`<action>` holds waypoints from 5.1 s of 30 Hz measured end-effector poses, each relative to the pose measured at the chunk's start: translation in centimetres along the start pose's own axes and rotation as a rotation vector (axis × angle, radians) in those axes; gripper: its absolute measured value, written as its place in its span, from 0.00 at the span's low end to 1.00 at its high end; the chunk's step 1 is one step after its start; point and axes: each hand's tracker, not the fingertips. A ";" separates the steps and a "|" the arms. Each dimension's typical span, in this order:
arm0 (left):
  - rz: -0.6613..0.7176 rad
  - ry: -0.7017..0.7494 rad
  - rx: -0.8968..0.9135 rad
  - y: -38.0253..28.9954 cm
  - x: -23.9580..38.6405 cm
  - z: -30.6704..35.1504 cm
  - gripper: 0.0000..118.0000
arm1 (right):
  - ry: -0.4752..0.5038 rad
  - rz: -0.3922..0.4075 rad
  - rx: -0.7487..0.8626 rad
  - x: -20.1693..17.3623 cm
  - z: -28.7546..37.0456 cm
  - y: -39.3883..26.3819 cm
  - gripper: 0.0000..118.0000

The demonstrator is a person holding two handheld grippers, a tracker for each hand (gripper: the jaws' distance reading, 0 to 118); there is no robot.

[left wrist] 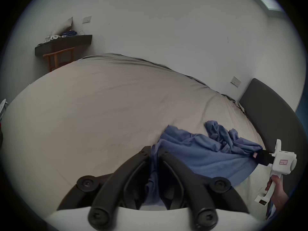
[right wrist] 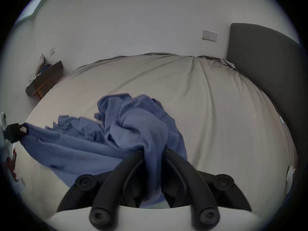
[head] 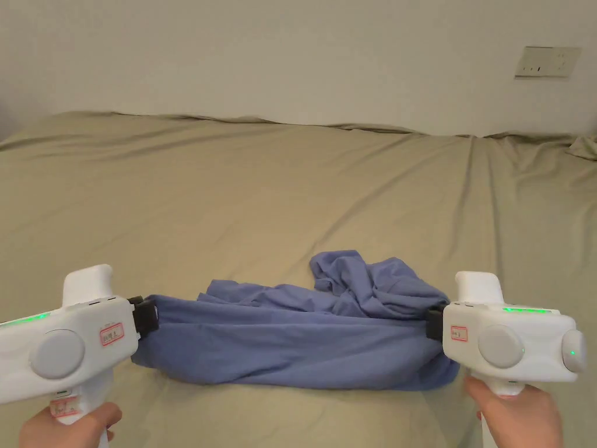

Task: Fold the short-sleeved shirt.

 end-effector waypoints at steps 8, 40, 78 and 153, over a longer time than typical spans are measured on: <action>0.445 -0.383 -0.088 -8.0 0.9 9.8 0.04 | 0.080 -0.033 -0.012 2.8 8.6 -8.9 0.12; -0.211 0.146 0.137 -16.0 1.7 42.3 0.00 | -0.081 0.067 0.145 2.5 41.8 -21.1 0.05; -0.150 -0.009 -0.364 -19.5 0.1 20.4 0.07 | 0.078 0.133 0.069 0.8 32.9 -12.1 0.61; -0.355 -0.046 0.544 38.2 17.9 24.4 0.05 | -0.190 0.121 0.853 3.4 41.8 41.6 0.05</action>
